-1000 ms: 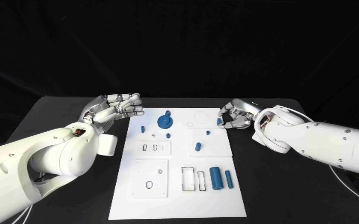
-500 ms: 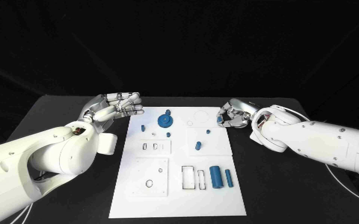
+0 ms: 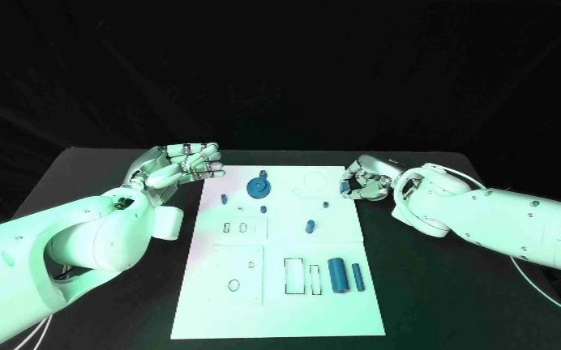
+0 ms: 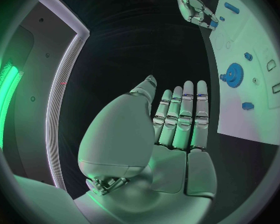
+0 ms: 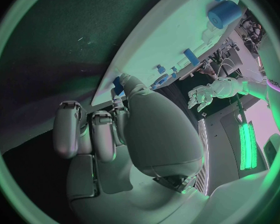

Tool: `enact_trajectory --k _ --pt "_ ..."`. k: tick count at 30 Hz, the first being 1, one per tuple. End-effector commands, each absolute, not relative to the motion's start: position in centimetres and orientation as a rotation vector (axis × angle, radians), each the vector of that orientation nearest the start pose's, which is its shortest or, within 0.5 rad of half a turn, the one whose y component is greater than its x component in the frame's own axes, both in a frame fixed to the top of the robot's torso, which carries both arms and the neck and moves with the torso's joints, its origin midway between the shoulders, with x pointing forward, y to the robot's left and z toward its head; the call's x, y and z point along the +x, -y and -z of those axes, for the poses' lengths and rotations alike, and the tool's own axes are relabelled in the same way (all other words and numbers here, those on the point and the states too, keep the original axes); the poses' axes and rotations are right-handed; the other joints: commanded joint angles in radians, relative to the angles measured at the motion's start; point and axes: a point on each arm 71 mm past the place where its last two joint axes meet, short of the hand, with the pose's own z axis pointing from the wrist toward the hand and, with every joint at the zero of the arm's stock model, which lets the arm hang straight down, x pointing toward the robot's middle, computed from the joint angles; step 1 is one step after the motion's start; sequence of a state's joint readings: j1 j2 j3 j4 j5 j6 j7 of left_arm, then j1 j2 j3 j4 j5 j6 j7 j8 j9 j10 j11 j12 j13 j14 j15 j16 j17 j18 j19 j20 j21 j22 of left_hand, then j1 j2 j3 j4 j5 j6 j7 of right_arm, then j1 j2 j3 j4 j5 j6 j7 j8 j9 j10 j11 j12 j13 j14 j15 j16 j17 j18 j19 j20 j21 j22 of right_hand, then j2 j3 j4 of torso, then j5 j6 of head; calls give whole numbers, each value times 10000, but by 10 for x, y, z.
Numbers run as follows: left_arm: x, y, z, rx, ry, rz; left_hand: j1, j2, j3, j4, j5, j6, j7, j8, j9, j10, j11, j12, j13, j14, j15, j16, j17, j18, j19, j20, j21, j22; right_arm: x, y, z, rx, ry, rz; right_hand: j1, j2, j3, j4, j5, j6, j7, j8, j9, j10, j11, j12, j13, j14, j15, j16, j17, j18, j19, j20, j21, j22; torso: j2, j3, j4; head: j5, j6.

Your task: Assemble the parts on the task board

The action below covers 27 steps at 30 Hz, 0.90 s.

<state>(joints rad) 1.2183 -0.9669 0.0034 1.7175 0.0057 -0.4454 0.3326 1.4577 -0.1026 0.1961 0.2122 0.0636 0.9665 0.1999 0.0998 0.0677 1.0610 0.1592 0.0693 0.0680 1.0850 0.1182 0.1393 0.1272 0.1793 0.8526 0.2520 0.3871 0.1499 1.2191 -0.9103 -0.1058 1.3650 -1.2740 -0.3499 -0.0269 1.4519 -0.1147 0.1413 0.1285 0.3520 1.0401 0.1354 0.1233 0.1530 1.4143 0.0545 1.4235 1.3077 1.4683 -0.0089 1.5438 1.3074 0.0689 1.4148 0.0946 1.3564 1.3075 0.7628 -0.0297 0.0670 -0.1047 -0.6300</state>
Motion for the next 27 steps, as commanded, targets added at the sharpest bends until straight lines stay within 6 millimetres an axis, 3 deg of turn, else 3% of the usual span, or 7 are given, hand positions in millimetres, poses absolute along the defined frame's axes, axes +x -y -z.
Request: enact_trajectory --k 1,8,16,27 --pt "462 -218 143 -11417 -13837 15092 64 7 -10 -68 -41 9 38 -65 -13 49 4 -3 1 34 34 -60 17 44 83 -21 55 -14 504 286 206 381 -17268 -5273 -11 -114 76 -12 -7 69 10 -21 -10 17 -11 -29 707 845 -76 -8 1855 -81 -2 -26 15 525 -1 -1 -4 3 3" --pt "462 -218 143 -11423 -13850 15088 64 7 -10 -68 -41 9 38 -65 -13 49 4 -3 1 34 34 -60 17 44 83 -21 55 -14 504 286 205 549 -17135 -5327 -225 -131 147 70 -58 128 -4 -9 -14 67 -17 9 755 856 -76 7 1900 -90 24 -27 39 567 -3 2 -1 13 -2" --pt "462 -218 143 -11429 -13861 15086 64 7 -10 -68 -41 9 38 -65 -13 49 4 -3 1 34 34 -60 17 44 83 -21 55 -14 505 287 203 1046 -16831 -5386 -382 -3 353 153 164 319 -98 76 12 167 -96 88 855 875 -132 35 1976 -108 89 -62 107 656 -3 3 0 9 -4" --pt "463 -218 143 -11434 -13876 15087 68 12 -9 -78 -43 2 38 -77 -14 38 7 -15 -3 37 36 -68 20 44 84 -22 57 -16 503 282 200 1616 -16445 -5588 -260 351 988 0 218 627 -261 247 85 341 -247 220 1036 904 -265 79 2101 -136 178 -181 204 787 -10 0 1 -2 -28"
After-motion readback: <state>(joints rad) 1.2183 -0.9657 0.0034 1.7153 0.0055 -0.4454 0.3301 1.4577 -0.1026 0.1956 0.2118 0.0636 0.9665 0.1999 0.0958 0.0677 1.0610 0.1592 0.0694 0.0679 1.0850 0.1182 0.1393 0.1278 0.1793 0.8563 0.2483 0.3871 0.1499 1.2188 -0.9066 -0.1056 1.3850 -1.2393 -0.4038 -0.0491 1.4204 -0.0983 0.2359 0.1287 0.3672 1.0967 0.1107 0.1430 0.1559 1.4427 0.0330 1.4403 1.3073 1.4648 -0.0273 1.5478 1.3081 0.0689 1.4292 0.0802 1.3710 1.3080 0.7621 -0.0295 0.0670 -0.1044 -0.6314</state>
